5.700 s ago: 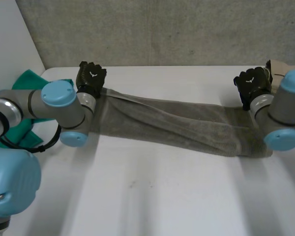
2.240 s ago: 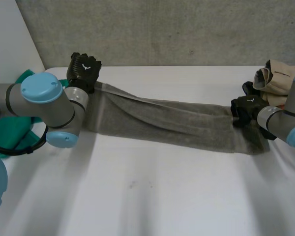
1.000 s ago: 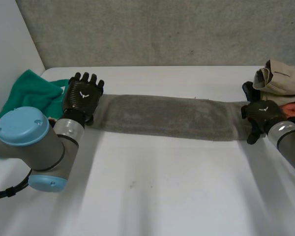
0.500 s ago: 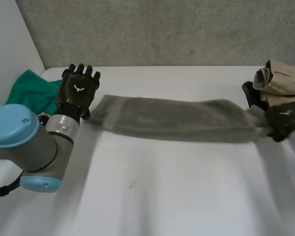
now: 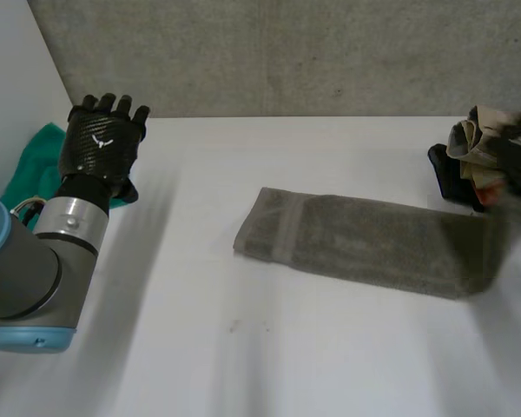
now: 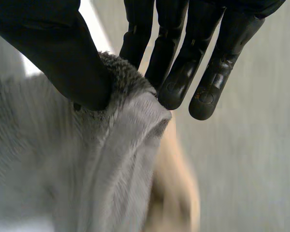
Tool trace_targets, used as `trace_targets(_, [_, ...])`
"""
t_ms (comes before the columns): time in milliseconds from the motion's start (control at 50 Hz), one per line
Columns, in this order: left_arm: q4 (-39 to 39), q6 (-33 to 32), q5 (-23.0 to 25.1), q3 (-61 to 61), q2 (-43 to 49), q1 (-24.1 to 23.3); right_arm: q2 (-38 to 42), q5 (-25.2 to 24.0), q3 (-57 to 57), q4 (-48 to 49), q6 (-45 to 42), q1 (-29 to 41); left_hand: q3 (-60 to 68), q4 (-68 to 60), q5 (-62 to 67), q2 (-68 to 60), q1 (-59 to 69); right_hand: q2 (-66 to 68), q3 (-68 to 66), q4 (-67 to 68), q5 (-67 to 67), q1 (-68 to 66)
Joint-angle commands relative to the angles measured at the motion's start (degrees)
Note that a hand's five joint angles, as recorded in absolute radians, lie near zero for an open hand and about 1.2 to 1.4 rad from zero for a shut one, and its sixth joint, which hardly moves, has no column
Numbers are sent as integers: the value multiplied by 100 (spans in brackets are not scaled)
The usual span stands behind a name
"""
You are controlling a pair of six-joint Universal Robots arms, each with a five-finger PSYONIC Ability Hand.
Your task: Fold the laundry.
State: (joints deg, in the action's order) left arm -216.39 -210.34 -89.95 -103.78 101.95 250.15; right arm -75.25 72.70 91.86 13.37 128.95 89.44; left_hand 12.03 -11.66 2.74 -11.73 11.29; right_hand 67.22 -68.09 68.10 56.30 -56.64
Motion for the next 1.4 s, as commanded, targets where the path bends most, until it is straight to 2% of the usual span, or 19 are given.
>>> trace_targets(20, [0, -7, -5, -46, -52, -2, 1246, -203, -1096, 798, 131, 2591, -203, 166, -274, 173, -129, 1278, -1191, 1190, 1370, -2336])
trace_targets(100, [0, 2, -5, -72, -35, -28, 2230, -440, -1844, 808, 131, 3516, -203, 166, -274, 173, -129, 1278, -1191, 1190, 1370, -2336])
trace_targets(200, [-17, 2, -5, -55, 27, -72, 3278, -362, -2444, 825, 122, 3782, -203, 166, -274, 173, -129, 1278, -1191, 1190, 1370, -2336])
trace_targets(220, [-17, 2, -5, -46, 36, -81, 3367, -318, -2497, 834, 148, 3791, -203, 166, -274, 173, -129, 734, -647, 646, 827, -1792])
trace_targets(240, [-17, 10, -5, -29, 36, -89, 3437, -239, -2541, 843, 148, 3791, -203, 166, -274, 173, -129, -737, 824, -824, -644, -321])
trace_targets(260, [-26, 11, -5, -2, 62, -124, 3455, -30, -2567, 886, 166, 3800, -203, 166, -274, 173, -129, -3366, 3453, -3454, -3273, 2308])
trace_targets(300, [-35, 2, -5, 50, 123, -177, 3351, 243, -2585, 887, 218, 3800, -203, 166, -274, 173, -129, -4866, 4954, -4954, -4774, 3808])
trace_targets(320, [-35, 2, 4, 94, 158, -204, 3158, 584, -2576, 878, 332, 3809, -203, 166, -274, 173, -129, -5589, 5676, -5676, -5496, 4531])
trace_targets(340, [-35, 28, -5, 208, 254, -291, 3052, 735, -2533, 869, 437, 3791, -203, 166, -274, 173, -129, -5722, 5809, -5810, -5630, 4664])
trace_targets(400, [-35, 72, -13, 437, 396, -502, 2561, 1078, -2209, 817, 1173, 3660, -203, 166, -274, 173, -129, -5722, 5809, -5810, -5630, 4664])
trace_targets(520, [27, 388, -13, 1148, 800, -915, 1365, 1106, -1303, 431, 2660, 3247, -164, 128, -236, 135, -91, -5722, 5809, -5810, -5630, 4664])
trace_targets(560, [132, 493, -5, 1411, 992, -1125, 997, 1080, -935, 37, 3090, 2810, -98, 61, -169, 68, -24, -5722, 5809, -5810, -5630, 4664])
trace_targets(660, [413, 599, 4, 1957, 1581, -1723, 863, 887, -353, -572, 3462, 2026, -97, 61, -169, 67, -24, -5722, 5809, -5810, -5630, 4664])
trace_targets(720, [562, 591, 22, 2325, 2020, -2109, 845, 563, -81, -599, 3409, 1779, -80, 44, -152, 50, -7, -5722, 5809, -5810, -5630, 4664])
trace_targets(800, [651, 591, 162, 2721, 2433, -2444, 845, 429, 60, -528, 3444, 1717, -80, 44, -152, 50, -7, -5722, 5809, -5810, -5630, 4664])
trace_targets(1060, [932, 512, 408, 3548, 3402, -2594, 906, 842, 113, -510, 3435, 1813, 54, -91, -17, -84, 128, -4957, 5045, -5045, -4865, 3899])
trace_targets(1160, [1300, 494, 443, 3882, 3726, -2551, 1029, 878, 122, -519, 3208, 1840, 105, -141, 33, -135, 178, -3177, 3264, -3265, -3085, 2119])
trace_targets(1320, [1407, 275, 435, 4523, 4297, -2507, 1293, 904, 131, -493, 2829, 1849, 105, -141, 33, -135, 178, -3106, 3194, -3194, -3014, 2048])
trace_targets(1400, [1407, 47, 339, 4936, 4552, -2235, 1363, 904, 122, -475, 2785, 1849, 172, -208, 100, -201, 245, -2989, 3077, -3077, -2897, 1931])
